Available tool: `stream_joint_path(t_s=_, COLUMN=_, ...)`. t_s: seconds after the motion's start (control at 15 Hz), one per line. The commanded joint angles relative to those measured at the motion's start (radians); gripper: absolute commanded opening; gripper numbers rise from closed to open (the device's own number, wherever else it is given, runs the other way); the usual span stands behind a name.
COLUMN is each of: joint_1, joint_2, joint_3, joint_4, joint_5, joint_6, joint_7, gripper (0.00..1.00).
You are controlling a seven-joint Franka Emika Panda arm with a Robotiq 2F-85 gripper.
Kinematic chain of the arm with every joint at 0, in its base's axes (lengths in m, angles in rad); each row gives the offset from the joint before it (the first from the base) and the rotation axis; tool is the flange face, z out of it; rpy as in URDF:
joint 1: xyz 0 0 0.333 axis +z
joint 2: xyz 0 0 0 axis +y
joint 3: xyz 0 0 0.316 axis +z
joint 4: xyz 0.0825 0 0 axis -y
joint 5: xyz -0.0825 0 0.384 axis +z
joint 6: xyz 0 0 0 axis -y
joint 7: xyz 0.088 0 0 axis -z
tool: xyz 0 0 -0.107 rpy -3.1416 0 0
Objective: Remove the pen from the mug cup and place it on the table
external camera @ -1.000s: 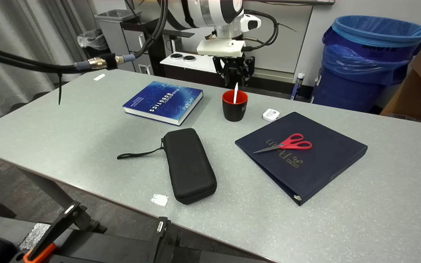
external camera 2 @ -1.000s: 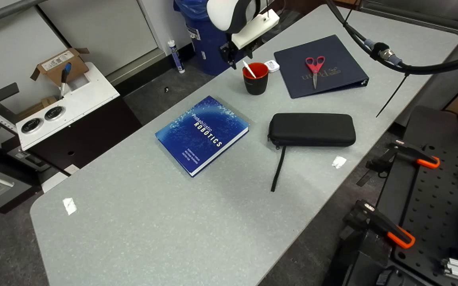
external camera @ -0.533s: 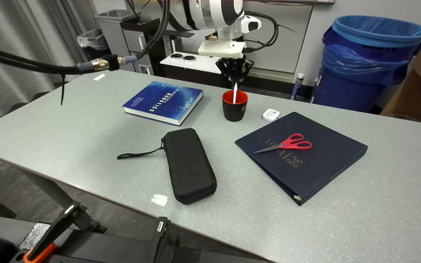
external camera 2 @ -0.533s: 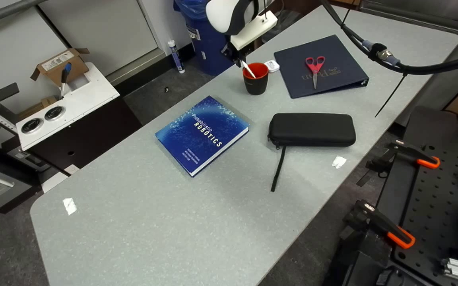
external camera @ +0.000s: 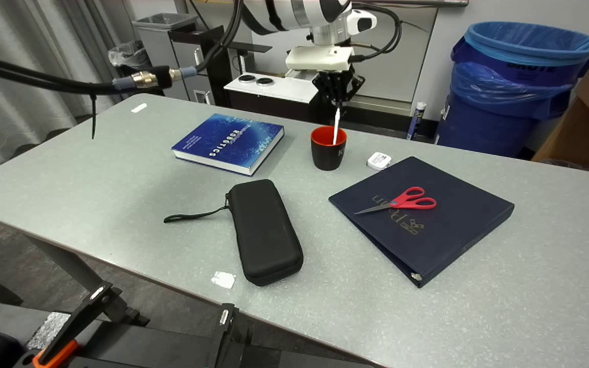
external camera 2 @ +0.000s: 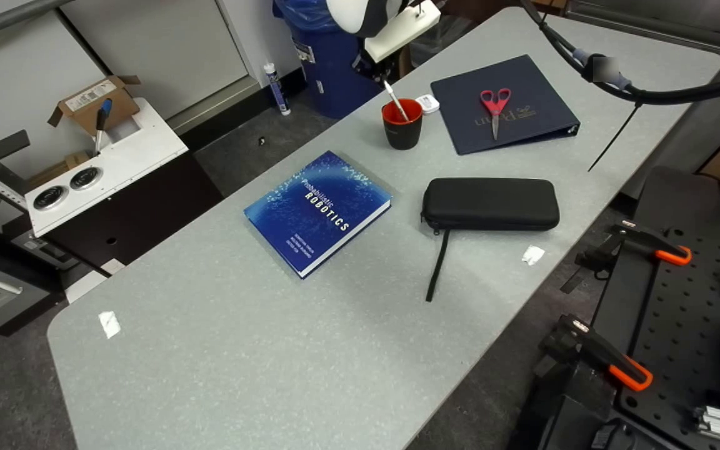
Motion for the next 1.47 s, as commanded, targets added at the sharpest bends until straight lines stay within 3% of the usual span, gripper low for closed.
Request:
stream_joint_path(t_s=0.0, joint_1=0.008, joint_2=-0.164, joint_3=-0.005, joint_4=-0.124, joint_5=0.008, joint_6=-0.024, joint_7=-0.016, gripper=0.00)
stream_joint_path(t_s=0.2, joint_1=-0.002, joint_2=-0.287, joint_3=0.033, joint_4=-0.222, joint_5=0.017, joint_6=-0.024, joint_7=-0.085, gripper=0.00)
stream_joint_path(t_s=0.33, joint_1=-0.006, joint_2=-0.324, joint_3=0.063, joint_4=-0.252, joint_5=0.019, joint_6=-0.087, joint_7=-0.152, gripper=0.00)
stream_joint_path(t_s=0.4, joint_1=0.017, joint_2=-0.315, joint_3=0.052, joint_4=-0.244, joint_5=-0.005, joint_6=-0.134, joint_7=-0.125, gripper=0.00)
stream_joint_path(t_s=0.73, joint_1=0.092, joint_2=-0.169, joint_3=0.054, joint_4=-0.135, joint_5=-0.063, joint_6=-0.334, joint_7=-0.060, gripper=0.00)
stream_joint_path(t_s=1.27, joint_1=0.162, joint_2=0.052, joint_3=0.016, joint_4=0.047, joint_5=-0.121, joint_6=-0.349, joint_7=0.063, gripper=0.00)
stream_joint_path(t_s=1.33, joint_1=0.163, joint_2=0.063, joint_3=0.013, joint_4=0.059, joint_5=-0.121, joint_6=-0.344, joint_7=0.065, gripper=0.26)
stream_joint_path(t_s=1.4, joint_1=0.165, joint_2=0.070, joint_3=0.010, joint_4=0.067, joint_5=-0.123, joint_6=-0.332, joint_7=0.064, gripper=0.28)
